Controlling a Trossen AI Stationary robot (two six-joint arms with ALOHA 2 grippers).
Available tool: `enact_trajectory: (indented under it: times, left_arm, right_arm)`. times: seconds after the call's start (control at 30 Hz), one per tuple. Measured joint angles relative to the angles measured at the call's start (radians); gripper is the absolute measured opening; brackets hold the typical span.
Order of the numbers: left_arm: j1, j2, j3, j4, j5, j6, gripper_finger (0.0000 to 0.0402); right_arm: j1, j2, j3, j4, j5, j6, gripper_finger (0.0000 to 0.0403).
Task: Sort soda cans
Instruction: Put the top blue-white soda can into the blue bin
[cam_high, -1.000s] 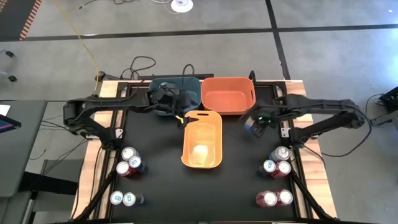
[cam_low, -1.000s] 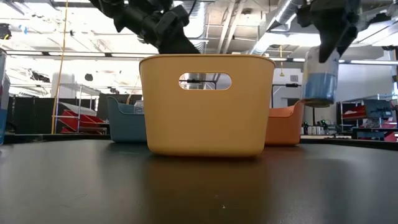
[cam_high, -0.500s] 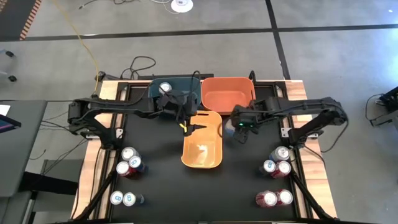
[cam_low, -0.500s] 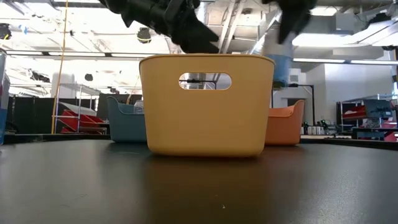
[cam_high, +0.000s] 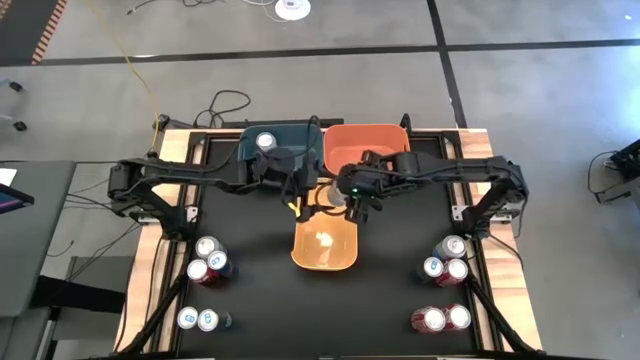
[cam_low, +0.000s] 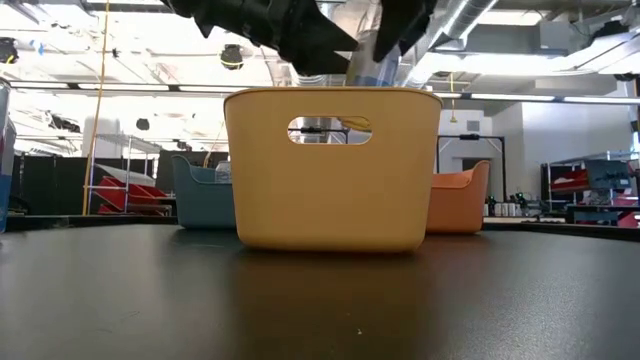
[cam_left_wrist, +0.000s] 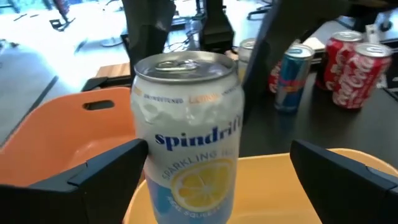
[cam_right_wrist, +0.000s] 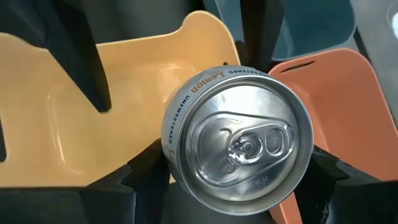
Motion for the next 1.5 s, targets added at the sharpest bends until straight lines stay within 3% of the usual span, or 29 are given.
enact_trajectory:
  times: [0.4,0.7,0.97,1.13,1.27,1.5]
  left_arm:
    - [0.000,0.017,0.000,0.030,0.006,-0.003,0.0393]
    - [0.004,0.015,0.000,-0.011,0.004,-0.004,0.0335]
    - [0.010,0.016,0.000,-0.028,0.004,-0.019,0.0307]
    - [0.012,0.008,0.000,-0.032,0.007,-0.020,0.0301]
    - [0.036,-0.025,-0.005,-0.057,-0.078,-0.037,0.0300]
    - [0.107,-0.114,-0.013,-0.140,-0.107,-0.064,0.0299]
  right_arm:
    - [0.004,-0.005,0.014,0.126,-0.028,-0.046,0.0263]
    - [0.004,0.002,0.014,0.097,-0.036,-0.030,0.0263]
    - [0.003,0.002,0.013,0.082,-0.037,-0.028,0.0263]
    - [0.002,0.002,0.012,0.076,-0.039,0.028,0.0308]
    - [-0.010,-0.006,0.012,0.074,-0.017,0.067,0.0354]
    - [-0.011,-0.067,0.013,0.109,0.115,0.080,0.0385]
